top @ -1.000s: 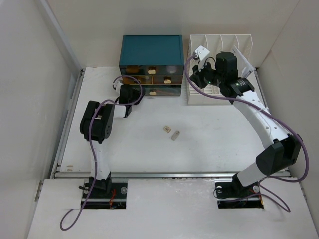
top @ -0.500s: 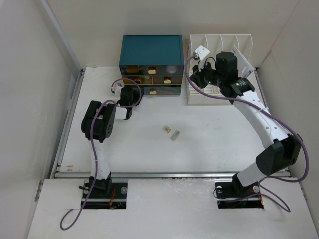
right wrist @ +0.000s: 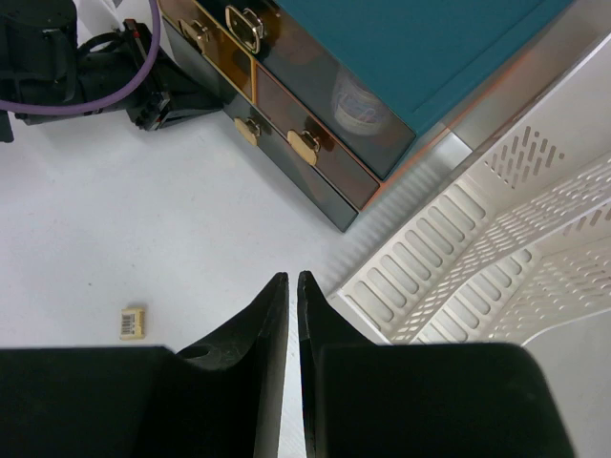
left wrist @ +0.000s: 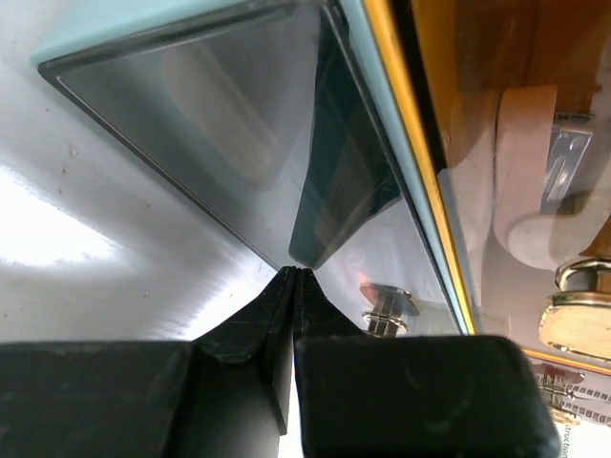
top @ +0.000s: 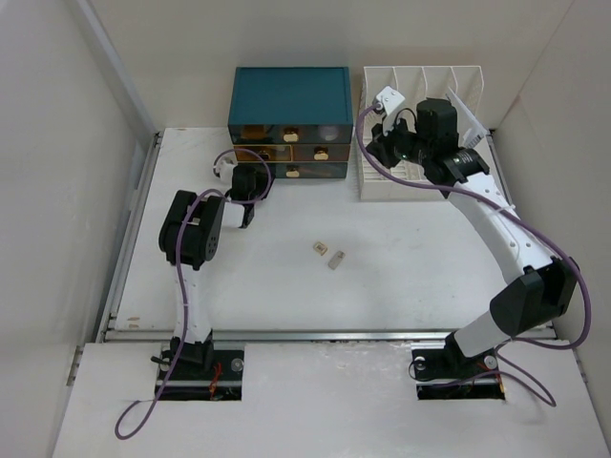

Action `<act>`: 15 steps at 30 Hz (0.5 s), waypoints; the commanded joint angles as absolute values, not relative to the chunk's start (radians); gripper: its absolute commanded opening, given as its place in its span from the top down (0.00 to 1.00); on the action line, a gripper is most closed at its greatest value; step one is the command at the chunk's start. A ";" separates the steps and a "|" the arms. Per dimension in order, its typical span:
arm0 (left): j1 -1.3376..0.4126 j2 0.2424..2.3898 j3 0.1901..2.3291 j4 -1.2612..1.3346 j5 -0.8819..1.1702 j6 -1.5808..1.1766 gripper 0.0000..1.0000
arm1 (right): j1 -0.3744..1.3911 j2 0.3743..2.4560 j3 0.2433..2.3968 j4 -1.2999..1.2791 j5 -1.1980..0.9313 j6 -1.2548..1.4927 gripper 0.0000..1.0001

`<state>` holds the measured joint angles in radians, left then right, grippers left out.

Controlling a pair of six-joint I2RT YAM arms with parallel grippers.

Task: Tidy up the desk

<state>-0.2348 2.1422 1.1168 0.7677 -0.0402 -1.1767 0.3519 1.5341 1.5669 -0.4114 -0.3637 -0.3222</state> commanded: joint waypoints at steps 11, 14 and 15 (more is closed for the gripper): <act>-0.236 2.157 1.175 0.838 -0.067 -1.183 1.00 | 0.337 1.546 1.571 -0.388 -0.387 -0.328 0.86; -0.236 2.157 1.184 0.838 -0.067 -1.173 1.00 | 0.337 1.546 1.571 -0.388 -0.387 -0.328 0.86; -0.236 2.148 1.184 0.838 -0.067 -1.173 1.00 | 0.337 1.546 1.571 -0.388 -0.387 -0.328 0.86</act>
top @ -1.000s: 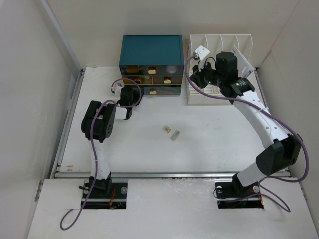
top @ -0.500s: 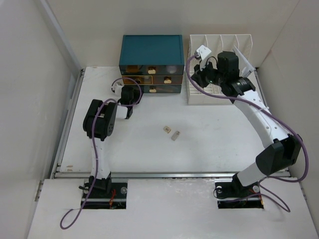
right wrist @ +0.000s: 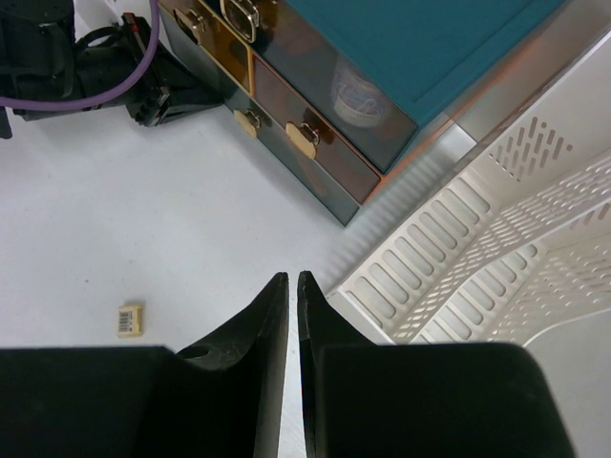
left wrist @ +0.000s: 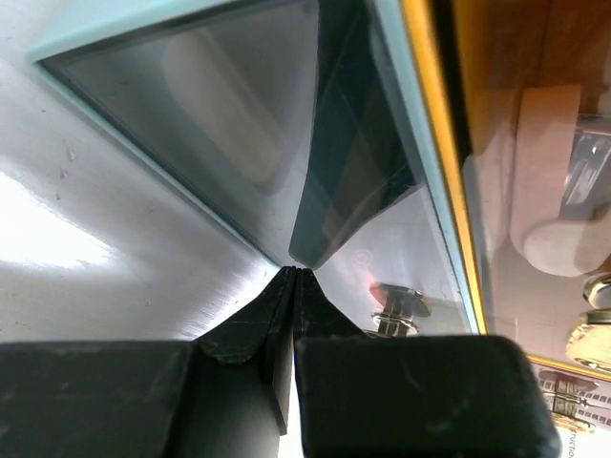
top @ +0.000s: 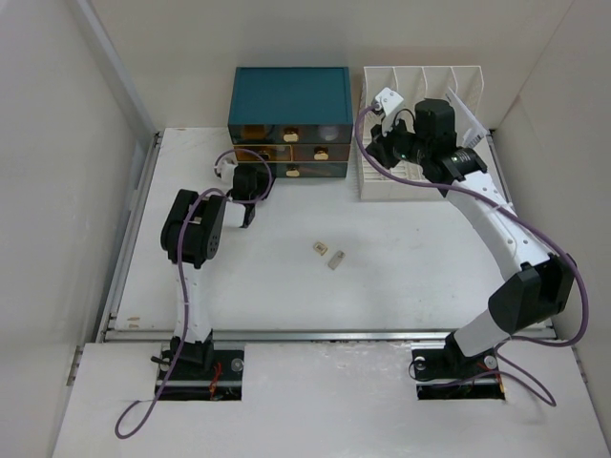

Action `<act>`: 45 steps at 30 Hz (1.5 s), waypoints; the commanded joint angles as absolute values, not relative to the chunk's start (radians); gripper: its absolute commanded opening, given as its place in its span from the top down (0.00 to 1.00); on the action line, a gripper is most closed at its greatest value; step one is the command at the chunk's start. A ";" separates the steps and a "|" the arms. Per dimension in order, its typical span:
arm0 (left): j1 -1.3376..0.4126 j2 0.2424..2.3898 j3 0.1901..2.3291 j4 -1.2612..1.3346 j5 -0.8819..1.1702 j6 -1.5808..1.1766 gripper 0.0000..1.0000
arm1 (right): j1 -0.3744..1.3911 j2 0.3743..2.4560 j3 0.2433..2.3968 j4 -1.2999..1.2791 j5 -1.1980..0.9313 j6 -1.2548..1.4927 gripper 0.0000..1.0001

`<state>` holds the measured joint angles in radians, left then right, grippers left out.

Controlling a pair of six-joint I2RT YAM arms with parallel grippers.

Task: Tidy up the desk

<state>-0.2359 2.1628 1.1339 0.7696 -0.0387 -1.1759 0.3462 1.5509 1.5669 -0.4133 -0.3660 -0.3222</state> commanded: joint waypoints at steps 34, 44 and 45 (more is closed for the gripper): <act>-0.466 2.089 1.137 1.120 -0.029 -1.351 0.46 | 0.319 1.528 1.571 -0.397 -0.416 -0.337 0.86; -0.477 2.141 1.177 1.176 -0.048 -1.342 0.49 | 0.319 1.528 1.571 -0.406 -0.425 -0.347 0.86; -0.477 2.141 1.177 1.177 -0.048 -1.351 0.49 | 0.319 1.528 1.571 -0.407 -0.425 -0.347 0.86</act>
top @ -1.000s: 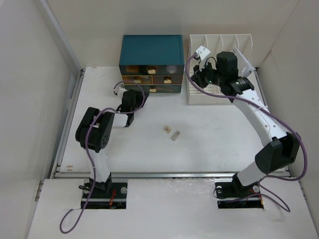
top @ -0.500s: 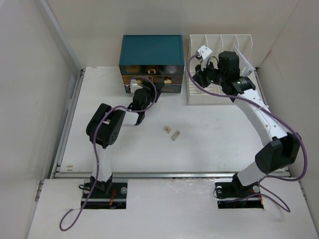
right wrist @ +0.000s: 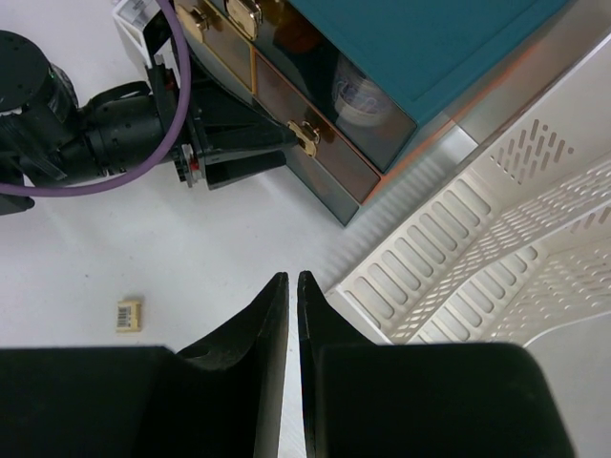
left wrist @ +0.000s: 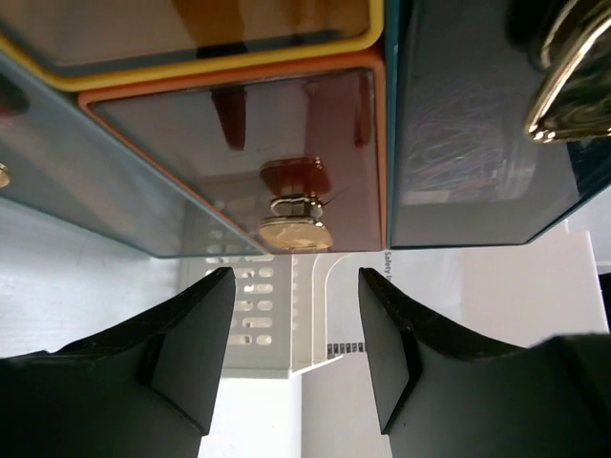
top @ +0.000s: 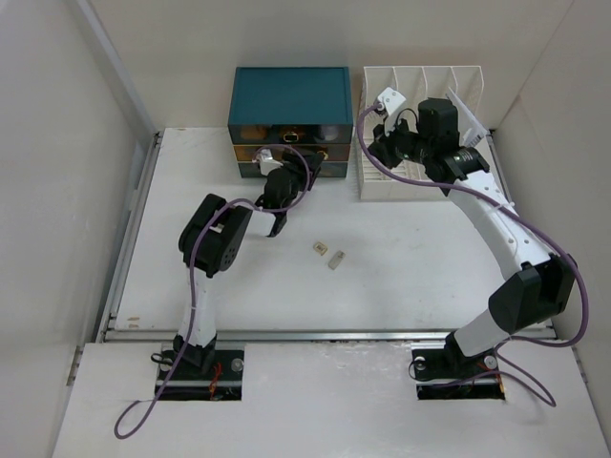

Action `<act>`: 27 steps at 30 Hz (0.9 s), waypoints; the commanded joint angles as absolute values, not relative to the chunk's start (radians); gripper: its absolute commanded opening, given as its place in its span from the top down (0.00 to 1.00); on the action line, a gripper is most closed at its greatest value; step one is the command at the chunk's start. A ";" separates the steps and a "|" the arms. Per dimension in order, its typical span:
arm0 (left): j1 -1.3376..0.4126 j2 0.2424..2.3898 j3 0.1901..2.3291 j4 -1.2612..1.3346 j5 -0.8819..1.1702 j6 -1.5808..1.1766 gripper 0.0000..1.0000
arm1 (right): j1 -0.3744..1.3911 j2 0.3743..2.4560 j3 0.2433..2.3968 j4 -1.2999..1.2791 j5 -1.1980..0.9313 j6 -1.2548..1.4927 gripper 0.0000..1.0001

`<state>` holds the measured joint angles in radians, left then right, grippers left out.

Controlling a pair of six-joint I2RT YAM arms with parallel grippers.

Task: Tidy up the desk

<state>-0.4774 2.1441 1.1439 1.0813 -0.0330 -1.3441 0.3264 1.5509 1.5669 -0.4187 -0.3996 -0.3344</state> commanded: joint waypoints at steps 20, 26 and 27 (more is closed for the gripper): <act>-0.477 2.212 1.209 1.172 -0.137 -1.371 0.49 | 0.319 1.528 1.571 -0.407 -0.425 -0.347 0.86; -0.477 2.212 1.198 1.232 -0.127 -1.390 0.50 | 0.319 1.537 1.571 -0.407 -0.425 -0.347 0.86; -0.477 2.212 1.198 1.232 -0.127 -1.390 0.50 | 0.319 1.537 1.571 -0.407 -0.425 -0.347 0.86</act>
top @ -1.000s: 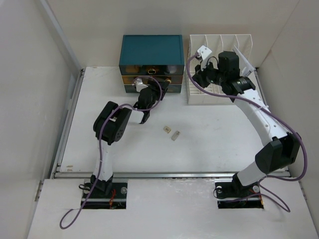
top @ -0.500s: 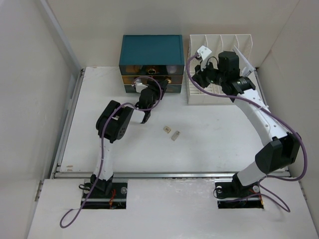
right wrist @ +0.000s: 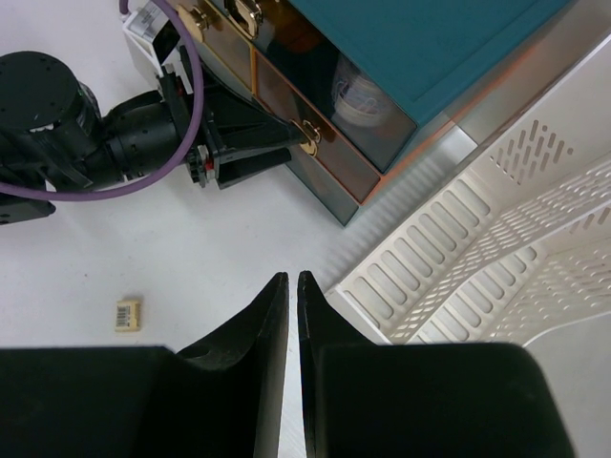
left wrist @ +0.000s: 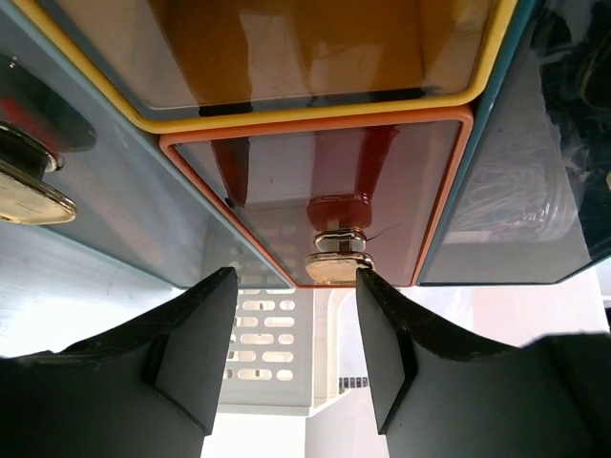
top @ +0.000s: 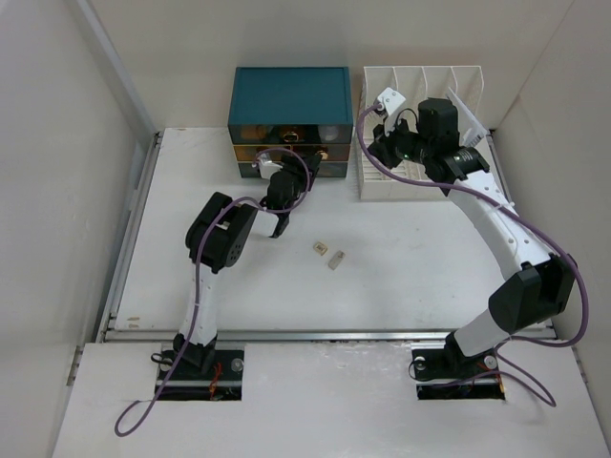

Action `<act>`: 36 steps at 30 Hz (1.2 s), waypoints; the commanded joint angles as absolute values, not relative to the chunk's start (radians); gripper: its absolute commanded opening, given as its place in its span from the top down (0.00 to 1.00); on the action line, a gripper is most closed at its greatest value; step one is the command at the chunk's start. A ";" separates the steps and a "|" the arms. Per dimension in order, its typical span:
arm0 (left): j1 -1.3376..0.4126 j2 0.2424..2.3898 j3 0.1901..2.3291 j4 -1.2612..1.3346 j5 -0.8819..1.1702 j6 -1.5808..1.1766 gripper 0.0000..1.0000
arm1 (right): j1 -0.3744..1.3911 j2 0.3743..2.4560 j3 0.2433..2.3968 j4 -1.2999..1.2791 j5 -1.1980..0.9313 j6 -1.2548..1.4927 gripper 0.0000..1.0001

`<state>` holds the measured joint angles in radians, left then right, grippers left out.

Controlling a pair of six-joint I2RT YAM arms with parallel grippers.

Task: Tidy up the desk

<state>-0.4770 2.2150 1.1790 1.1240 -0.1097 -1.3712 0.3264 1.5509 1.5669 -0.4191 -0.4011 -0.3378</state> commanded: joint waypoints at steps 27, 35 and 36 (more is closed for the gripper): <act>-0.486 2.258 1.282 1.236 -0.100 -1.437 0.56 | 0.319 1.546 1.571 -0.416 -0.425 -0.356 0.86; -0.486 2.267 1.302 1.186 -0.109 -1.437 0.70 | 0.319 1.546 1.571 -0.416 -0.425 -0.365 0.86; -0.486 2.267 1.302 1.186 -0.109 -1.437 0.70 | 0.319 1.546 1.571 -0.416 -0.425 -0.365 0.86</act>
<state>-0.4824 2.2726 1.2587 1.1736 -0.0952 -1.4425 0.3264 1.5509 1.5669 -0.4225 -0.4011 -0.3523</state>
